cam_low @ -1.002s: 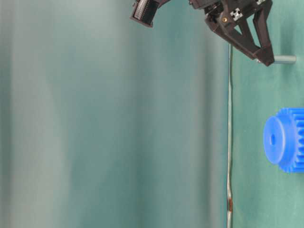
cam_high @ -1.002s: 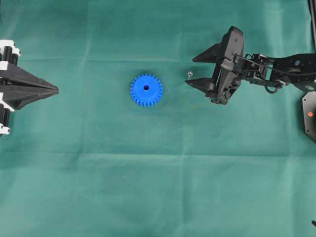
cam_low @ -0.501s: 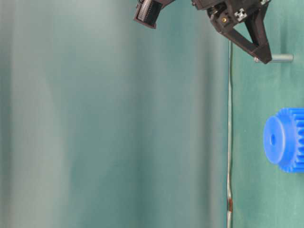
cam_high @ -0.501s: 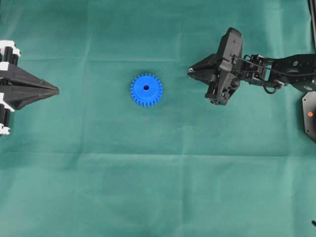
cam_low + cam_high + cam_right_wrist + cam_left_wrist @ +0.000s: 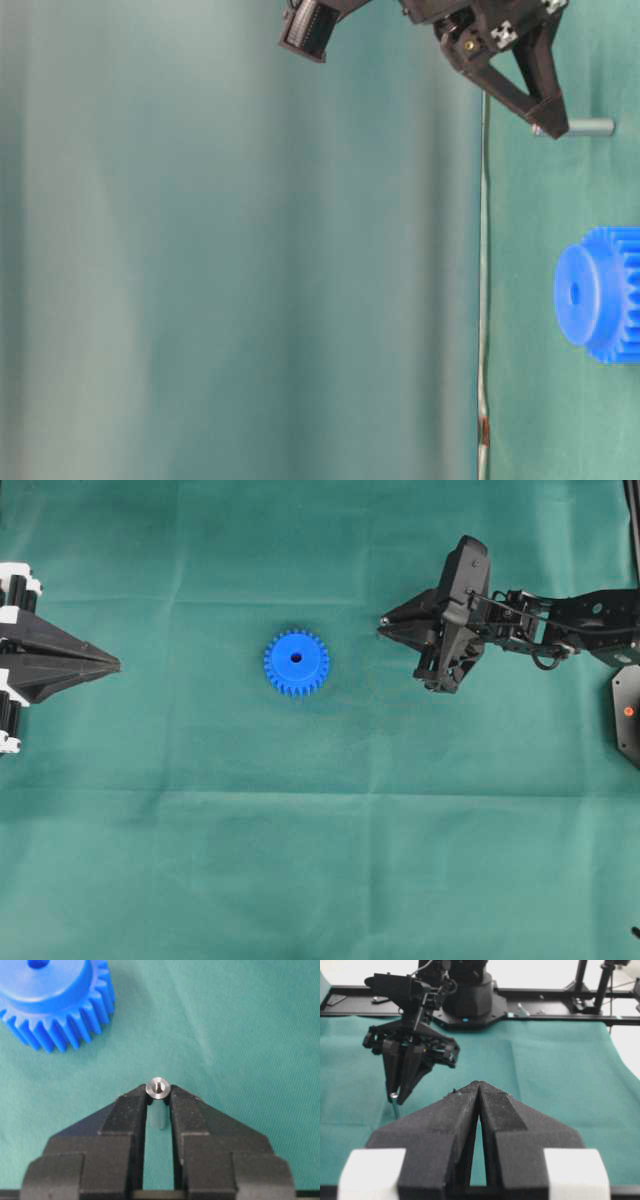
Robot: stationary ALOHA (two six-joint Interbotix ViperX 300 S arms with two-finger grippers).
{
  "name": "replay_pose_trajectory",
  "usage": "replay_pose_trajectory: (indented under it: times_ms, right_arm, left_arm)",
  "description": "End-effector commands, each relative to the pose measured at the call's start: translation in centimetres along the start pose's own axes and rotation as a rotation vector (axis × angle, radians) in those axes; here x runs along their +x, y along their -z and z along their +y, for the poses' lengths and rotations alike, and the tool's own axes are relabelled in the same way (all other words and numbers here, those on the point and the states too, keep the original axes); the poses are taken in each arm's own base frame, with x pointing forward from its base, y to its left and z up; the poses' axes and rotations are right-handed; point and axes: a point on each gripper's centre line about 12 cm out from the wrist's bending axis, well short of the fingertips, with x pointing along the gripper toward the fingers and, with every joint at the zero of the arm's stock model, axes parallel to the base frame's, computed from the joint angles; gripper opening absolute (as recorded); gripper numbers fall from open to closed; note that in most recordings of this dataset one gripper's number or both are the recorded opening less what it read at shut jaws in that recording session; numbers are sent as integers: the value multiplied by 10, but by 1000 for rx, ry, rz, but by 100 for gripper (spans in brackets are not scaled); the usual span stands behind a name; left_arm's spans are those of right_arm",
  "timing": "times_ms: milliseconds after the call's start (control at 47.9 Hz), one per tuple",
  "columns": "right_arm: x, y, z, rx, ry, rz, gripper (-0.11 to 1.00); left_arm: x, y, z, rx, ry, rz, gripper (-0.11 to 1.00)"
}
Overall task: Insert the shaft placed at a random location into the center hole of the medium gear at another random location.
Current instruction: 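Lift the silver shaft with the right gripper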
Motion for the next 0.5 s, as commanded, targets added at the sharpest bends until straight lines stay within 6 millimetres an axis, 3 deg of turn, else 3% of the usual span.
replay_pose_trajectory:
  times_ms: [0, 292, 480]
  right_arm:
    - [-3, -22, 2, 6, -6, -58, 14]
    - [-20, -50, 4, 11, -14, -70, 14]
    - [-23, -53, 4, 18, -15, -75, 14]
  left_arm:
    - [2, -10, -1, 2, 3, -23, 0]
    - [2, -9, -1, 2, 4, -20, 0]
    - [2, -9, -1, 2, 2, -18, 0]
